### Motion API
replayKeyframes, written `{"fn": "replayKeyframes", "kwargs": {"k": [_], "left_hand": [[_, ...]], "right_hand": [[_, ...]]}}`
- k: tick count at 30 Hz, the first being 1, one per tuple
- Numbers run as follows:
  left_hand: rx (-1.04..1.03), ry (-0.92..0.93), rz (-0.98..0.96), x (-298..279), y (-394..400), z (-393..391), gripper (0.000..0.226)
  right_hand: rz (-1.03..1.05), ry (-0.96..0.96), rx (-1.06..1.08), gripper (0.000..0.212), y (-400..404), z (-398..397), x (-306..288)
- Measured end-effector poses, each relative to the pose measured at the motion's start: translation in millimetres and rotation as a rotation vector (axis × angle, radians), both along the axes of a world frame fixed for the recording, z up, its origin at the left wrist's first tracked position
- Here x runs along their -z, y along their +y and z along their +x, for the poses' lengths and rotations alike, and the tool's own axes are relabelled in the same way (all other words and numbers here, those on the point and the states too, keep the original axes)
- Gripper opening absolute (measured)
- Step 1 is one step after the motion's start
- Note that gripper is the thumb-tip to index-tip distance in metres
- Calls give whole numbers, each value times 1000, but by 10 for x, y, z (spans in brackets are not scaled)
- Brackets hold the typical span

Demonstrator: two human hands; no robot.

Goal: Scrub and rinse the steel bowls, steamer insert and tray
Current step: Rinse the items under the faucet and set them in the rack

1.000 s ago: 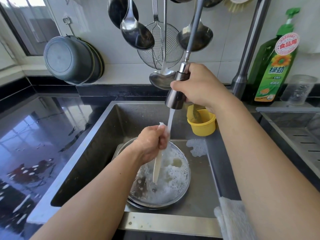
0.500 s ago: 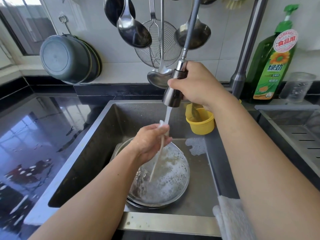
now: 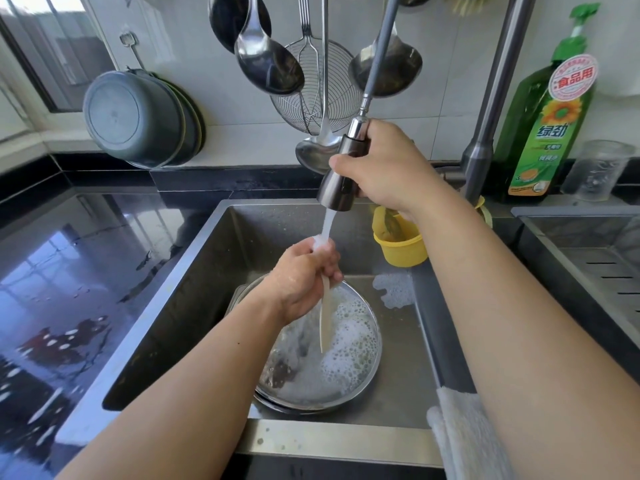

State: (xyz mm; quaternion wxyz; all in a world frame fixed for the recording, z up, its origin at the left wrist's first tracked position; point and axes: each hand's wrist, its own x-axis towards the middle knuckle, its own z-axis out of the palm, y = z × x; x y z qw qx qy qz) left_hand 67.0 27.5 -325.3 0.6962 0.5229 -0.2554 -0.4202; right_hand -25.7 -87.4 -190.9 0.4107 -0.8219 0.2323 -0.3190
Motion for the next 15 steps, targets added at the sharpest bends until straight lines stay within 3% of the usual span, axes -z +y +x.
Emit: {"fn": "replayKeyframes", "kwargs": {"k": [7,11,13,15], "left_hand": [[29,-66,11,-14,16,-10,33],[-72,-269,159,-25,24,-81,17],[-110,-361,262,29,22,-76,30],[-82,-378,331,80,17,-60,30]], "right_hand": [[21,23,-41,21,-23,-39,-29],[7,59,-76,21,-47,-103,-51],[-51,107,-36,23,-111,-170,-71],[-133,169,38,26,-205,-289,-122]]}}
